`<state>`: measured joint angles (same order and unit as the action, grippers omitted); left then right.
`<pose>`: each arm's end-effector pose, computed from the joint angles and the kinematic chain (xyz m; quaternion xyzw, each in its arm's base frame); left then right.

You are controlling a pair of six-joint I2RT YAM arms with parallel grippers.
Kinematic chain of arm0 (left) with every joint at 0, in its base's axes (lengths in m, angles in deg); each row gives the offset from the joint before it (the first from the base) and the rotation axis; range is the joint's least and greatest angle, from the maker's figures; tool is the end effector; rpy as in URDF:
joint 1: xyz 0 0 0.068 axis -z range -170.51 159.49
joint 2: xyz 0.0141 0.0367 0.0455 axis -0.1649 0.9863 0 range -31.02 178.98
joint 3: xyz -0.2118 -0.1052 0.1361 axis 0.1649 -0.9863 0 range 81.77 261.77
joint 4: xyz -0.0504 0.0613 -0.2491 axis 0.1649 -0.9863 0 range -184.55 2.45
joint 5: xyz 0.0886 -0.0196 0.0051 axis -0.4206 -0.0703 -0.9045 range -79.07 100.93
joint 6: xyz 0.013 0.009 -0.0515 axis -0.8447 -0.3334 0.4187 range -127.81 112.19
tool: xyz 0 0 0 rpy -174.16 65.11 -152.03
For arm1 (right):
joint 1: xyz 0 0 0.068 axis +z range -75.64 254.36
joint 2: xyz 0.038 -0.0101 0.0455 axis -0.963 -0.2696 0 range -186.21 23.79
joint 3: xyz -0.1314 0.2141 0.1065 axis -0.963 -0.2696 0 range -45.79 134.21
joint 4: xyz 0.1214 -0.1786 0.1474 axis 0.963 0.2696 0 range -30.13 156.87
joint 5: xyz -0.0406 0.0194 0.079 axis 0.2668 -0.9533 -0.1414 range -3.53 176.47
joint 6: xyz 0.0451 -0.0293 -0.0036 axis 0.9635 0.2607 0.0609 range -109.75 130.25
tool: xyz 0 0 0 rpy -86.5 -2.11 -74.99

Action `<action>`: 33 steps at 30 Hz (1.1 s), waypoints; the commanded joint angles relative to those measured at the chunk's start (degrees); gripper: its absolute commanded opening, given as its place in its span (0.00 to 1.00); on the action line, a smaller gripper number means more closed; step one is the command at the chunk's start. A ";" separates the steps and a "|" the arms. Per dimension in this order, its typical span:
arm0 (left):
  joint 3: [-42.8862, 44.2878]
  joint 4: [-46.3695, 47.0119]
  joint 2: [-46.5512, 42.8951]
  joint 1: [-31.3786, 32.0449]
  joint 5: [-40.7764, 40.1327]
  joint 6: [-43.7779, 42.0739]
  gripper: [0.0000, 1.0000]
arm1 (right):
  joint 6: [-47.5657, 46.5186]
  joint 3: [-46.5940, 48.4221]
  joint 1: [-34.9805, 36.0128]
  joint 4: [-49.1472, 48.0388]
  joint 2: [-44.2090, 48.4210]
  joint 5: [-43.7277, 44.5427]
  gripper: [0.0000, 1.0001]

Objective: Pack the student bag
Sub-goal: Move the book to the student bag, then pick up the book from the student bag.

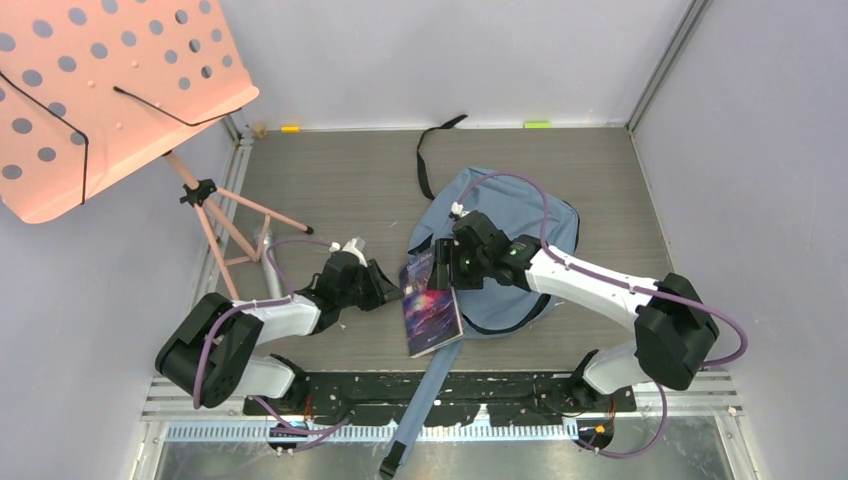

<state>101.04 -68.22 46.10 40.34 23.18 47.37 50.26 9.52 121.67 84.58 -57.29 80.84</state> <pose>0.1912 -0.1232 0.1277 -0.1434 0.8853 -0.3649 0.2501 0.1977 0.2195 0.2374 -0.0765 0.9370 0.2665 0.2124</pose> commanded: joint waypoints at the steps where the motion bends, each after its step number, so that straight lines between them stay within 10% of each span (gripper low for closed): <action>1: -0.27 -0.35 0.31 0.94 -1.52 -0.51 0.28 | 1.71 0.70 0.26 -8.85 -3.19 -5.54 0.58; 12: -0.10 -5.04 -5.86 0.97 -2.32 -3.42 0.33 | 3.03 4.49 0.24 -8.19 -3.79 -1.97 0.19; 24: 11.58 -28.26 -24.97 0.80 -8.80 -14.59 0.87 | -3.91 20.32 0.15 11.77 8.97 11.27 0.10; 33: 24.75 -26.77 -6.95 0.70 -4.46 -19.23 0.92 | -11.25 29.82 -8.83 28.72 12.22 26.48 0.01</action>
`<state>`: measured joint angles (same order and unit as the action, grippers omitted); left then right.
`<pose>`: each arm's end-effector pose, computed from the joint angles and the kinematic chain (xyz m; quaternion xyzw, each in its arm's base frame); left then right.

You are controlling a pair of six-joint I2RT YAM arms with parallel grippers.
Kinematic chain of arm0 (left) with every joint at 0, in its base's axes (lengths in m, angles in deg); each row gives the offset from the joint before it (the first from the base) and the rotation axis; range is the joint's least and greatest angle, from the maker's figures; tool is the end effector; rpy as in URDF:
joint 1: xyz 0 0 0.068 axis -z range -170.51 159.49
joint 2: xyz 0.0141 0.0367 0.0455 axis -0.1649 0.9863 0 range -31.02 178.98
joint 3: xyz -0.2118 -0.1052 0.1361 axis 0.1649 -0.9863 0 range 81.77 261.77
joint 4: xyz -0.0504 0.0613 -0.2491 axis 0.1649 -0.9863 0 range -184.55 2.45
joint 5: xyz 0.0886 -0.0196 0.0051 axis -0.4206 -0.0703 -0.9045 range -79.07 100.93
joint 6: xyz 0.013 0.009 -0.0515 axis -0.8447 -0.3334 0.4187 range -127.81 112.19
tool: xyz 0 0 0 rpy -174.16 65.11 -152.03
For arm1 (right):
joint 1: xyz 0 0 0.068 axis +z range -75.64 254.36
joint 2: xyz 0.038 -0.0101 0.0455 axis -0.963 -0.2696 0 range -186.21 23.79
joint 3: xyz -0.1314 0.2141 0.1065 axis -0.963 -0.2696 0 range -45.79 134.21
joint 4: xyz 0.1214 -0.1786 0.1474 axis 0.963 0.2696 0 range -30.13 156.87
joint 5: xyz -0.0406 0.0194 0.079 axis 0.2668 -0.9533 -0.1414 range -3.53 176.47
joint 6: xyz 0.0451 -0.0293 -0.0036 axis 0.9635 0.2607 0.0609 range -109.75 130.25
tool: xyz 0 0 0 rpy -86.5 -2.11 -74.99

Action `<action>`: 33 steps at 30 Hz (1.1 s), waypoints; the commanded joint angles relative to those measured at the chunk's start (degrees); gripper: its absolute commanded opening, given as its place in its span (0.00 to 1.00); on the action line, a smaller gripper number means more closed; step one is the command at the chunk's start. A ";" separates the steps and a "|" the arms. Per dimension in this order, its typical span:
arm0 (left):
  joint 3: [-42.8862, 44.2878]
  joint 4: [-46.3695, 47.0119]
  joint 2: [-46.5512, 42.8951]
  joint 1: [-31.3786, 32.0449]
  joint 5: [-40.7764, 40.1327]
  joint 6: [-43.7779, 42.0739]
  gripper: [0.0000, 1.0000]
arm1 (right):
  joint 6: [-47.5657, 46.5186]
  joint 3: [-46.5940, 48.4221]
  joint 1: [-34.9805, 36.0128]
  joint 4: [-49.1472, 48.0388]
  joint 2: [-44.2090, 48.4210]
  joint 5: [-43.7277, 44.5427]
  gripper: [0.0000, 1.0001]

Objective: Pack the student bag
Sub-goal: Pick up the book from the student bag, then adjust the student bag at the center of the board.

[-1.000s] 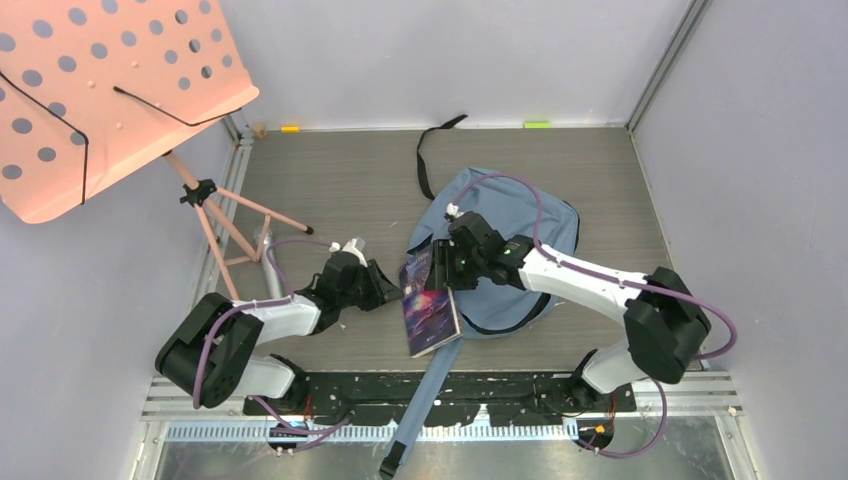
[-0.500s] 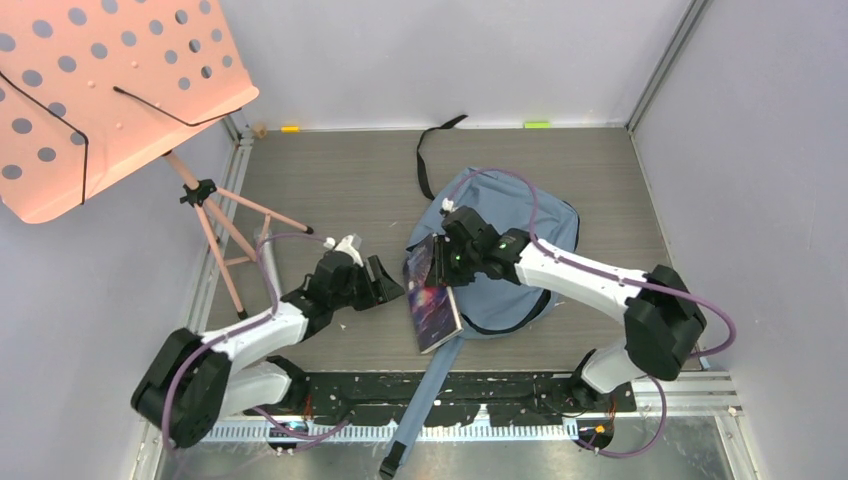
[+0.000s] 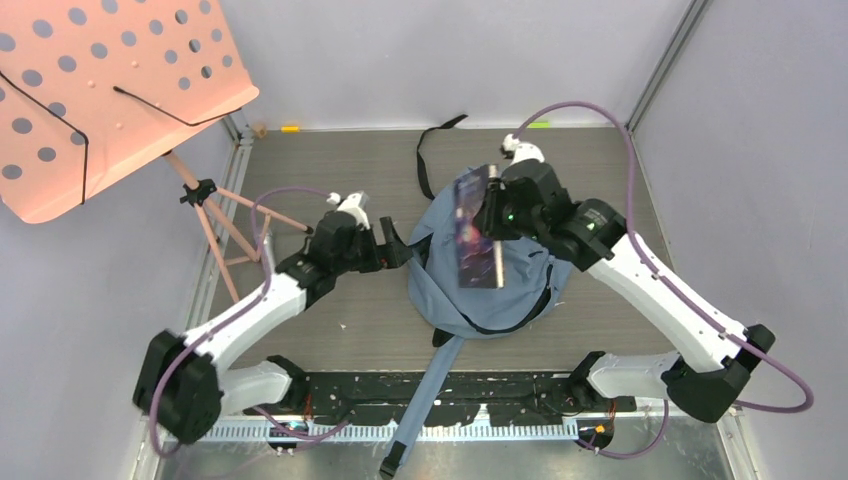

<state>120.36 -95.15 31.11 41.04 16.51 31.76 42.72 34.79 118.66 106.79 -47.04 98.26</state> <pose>0.2015 -0.1280 0.2475 -0.0370 0.8695 -0.3199 0.3746 0.1850 0.1703 0.3977 -0.0465 0.8908 0.2026 0.4040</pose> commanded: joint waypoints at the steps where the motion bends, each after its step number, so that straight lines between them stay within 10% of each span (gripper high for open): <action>1: 6.70 0.92 10.74 -0.07 3.00 -4.20 0.92 | -4.76 4.75 -7.04 7.31 2.25 9.22 0.01; 12: 22.06 -0.94 33.00 -1.10 2.54 -9.84 0.91 | -6.61 -0.38 -17.90 14.21 7.67 21.32 0.00; 20: 21.54 -2.07 36.21 -1.14 -0.89 -11.28 0.62 | -3.71 -8.37 -19.10 16.17 8.43 26.10 0.01; 28: 14.10 0.14 33.11 -1.14 -1.03 -10.27 0.00 | -3.00 -13.98 -19.33 6.50 2.17 17.34 0.01; 33: 2.52 4.59 23.07 -0.97 -0.02 -6.51 0.00 | -5.01 -15.18 -19.36 -1.63 -2.22 11.99 0.01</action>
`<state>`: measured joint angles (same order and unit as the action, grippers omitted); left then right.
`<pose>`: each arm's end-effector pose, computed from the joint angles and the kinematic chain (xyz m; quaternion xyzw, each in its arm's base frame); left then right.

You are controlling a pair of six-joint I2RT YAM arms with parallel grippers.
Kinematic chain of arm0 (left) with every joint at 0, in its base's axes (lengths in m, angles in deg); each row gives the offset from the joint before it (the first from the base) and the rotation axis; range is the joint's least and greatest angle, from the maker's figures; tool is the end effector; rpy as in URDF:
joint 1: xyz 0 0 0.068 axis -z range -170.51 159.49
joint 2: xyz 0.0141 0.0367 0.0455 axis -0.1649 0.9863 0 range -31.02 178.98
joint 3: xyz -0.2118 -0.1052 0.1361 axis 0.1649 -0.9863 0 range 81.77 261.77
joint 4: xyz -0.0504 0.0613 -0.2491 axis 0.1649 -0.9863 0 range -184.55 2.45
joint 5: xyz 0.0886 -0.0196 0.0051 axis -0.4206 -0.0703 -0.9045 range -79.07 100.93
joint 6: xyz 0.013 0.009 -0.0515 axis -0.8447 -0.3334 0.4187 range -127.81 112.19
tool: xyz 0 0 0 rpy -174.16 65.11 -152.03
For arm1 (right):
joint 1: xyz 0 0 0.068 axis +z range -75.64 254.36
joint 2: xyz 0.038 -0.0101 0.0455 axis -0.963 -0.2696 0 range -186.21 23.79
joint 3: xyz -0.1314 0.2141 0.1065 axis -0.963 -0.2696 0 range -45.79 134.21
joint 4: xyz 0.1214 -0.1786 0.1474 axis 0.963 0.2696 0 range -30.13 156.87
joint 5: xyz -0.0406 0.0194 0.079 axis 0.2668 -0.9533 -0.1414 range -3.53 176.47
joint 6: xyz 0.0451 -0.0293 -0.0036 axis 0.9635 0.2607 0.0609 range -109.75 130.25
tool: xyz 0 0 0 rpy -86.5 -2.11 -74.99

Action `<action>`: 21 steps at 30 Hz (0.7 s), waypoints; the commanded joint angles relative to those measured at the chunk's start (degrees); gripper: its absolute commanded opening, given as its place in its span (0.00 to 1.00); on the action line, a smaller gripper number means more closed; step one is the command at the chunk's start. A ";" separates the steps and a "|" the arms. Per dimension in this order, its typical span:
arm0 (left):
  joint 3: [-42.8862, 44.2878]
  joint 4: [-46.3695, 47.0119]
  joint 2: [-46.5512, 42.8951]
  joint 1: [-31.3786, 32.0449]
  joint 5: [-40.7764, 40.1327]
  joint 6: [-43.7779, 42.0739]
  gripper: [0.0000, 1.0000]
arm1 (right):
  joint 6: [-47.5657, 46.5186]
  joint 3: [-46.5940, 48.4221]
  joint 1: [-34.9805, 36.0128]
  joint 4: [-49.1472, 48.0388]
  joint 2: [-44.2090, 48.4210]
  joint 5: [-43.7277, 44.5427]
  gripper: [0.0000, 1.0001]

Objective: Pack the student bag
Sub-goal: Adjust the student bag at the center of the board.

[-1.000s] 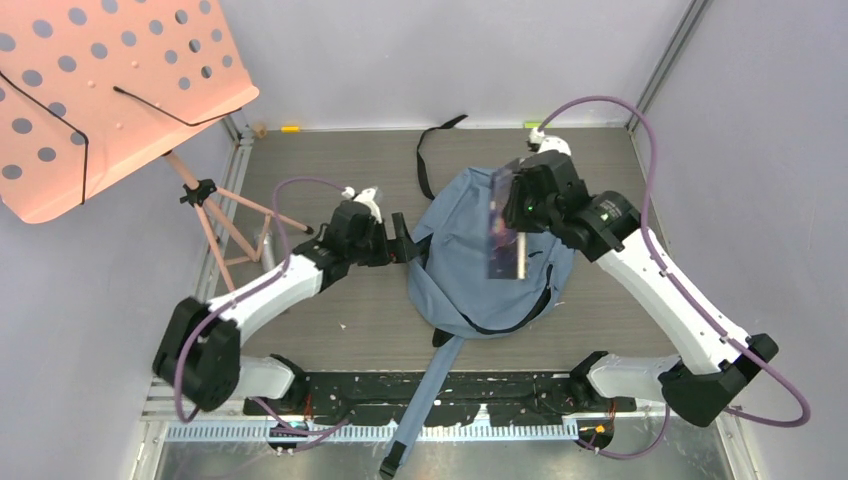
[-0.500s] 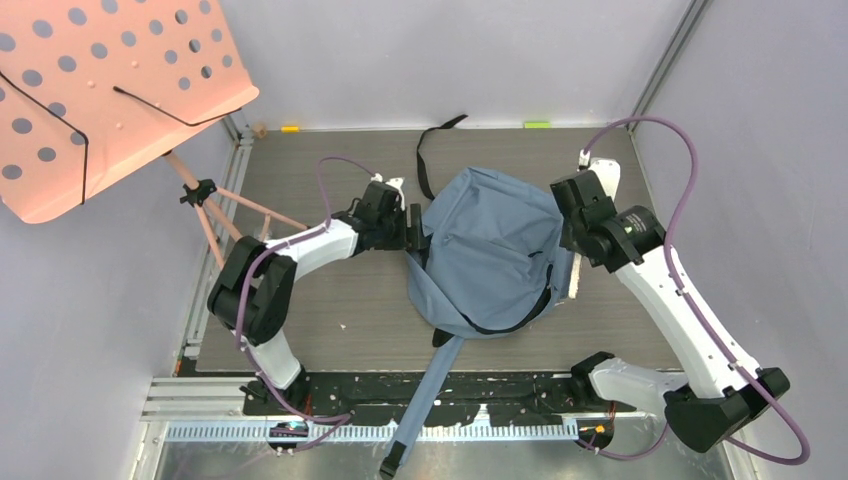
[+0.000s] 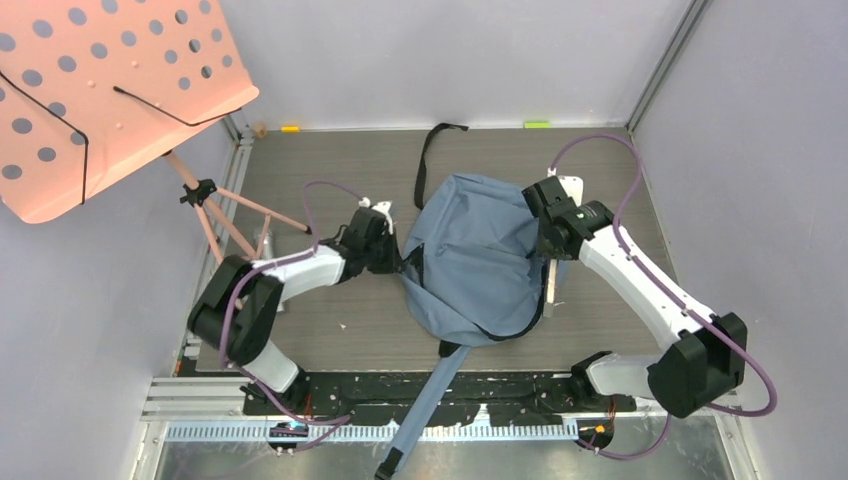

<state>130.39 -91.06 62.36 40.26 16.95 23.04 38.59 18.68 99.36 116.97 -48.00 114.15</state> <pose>0.2769 -0.1693 0.1656 0.0181 0.9331 -0.2243 0.2803 0.2188 0.0838 0.2974 0.0804 0.9449 -0.1120 0.2968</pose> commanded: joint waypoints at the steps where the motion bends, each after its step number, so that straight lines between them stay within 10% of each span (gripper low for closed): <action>1: -9.53 0.54 -10.51 -0.10 -0.33 2.72 0.00 | -1.34 1.15 -0.04 -14.21 -2.79 -5.35 0.01; 14: -22.60 -12.01 -41.31 5.20 -0.46 11.07 0.02 | -3.27 8.58 0.98 -32.41 -19.40 -20.10 0.01; 21: -16.21 -20.98 -44.50 5.62 -2.75 7.90 0.51 | -5.47 17.99 1.55 -27.95 -23.11 -15.31 0.00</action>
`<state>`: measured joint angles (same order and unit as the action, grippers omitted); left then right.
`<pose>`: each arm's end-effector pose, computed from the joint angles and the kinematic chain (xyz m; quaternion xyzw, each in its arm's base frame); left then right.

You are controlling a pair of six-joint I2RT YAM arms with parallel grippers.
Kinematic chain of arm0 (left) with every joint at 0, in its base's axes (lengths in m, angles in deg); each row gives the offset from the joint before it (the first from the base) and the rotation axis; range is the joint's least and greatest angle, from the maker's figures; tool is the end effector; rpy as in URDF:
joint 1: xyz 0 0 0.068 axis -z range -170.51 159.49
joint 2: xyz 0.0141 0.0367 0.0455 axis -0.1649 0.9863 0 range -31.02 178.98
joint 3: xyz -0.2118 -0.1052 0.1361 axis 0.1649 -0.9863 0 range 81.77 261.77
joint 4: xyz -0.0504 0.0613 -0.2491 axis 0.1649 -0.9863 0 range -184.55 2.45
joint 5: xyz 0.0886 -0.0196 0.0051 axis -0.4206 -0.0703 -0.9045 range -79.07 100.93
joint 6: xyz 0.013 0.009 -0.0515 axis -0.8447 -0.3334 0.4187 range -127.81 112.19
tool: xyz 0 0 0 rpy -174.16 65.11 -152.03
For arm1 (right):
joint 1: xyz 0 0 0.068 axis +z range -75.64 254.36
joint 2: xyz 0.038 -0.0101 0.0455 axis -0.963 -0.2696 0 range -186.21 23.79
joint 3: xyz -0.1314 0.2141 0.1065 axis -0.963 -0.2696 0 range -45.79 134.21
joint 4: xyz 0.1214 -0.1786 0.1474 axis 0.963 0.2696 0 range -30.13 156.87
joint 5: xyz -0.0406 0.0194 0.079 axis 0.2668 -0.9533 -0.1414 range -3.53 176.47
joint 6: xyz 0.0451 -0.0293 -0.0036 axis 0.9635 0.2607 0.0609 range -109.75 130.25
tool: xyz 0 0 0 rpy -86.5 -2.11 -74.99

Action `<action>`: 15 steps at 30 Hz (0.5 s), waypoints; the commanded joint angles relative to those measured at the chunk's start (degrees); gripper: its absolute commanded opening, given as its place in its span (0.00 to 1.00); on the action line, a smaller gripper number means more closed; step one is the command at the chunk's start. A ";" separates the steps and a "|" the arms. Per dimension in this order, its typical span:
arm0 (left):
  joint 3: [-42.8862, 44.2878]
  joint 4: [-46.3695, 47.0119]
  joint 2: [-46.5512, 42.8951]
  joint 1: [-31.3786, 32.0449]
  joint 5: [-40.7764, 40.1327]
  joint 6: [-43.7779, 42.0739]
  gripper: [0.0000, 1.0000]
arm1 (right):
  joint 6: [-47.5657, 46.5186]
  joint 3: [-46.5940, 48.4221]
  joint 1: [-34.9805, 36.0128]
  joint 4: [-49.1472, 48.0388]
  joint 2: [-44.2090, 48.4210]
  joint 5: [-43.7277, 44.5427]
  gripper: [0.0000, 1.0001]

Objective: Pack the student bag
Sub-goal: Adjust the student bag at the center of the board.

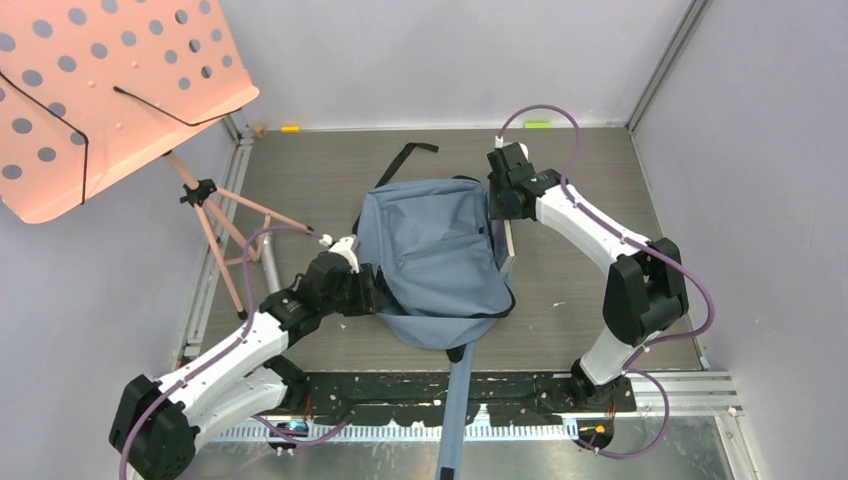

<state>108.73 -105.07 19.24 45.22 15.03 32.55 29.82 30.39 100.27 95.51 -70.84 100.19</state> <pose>0.1468 -0.1089 0.2032 -0.0218 0.9086 -0.2819 0.3074 0.3243 0.1481 0.2681 -0.0156 0.9451 0.0135 0.3262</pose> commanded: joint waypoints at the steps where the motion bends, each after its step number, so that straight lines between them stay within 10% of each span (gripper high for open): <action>1: 7.23 -8.84 -1.59 0.67 -2.36 -2.85 0.58 | 2.98 7.54 0.63 -4.46 0.31 0.45 0.01; 15: 24.22 -1.14 8.76 16.36 -4.87 -28.39 0.76 | 2.84 5.00 -0.76 13.27 18.49 11.48 0.01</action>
<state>130.48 -113.83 23.13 55.58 7.53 13.71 30.50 35.51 99.99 107.09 -61.27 107.22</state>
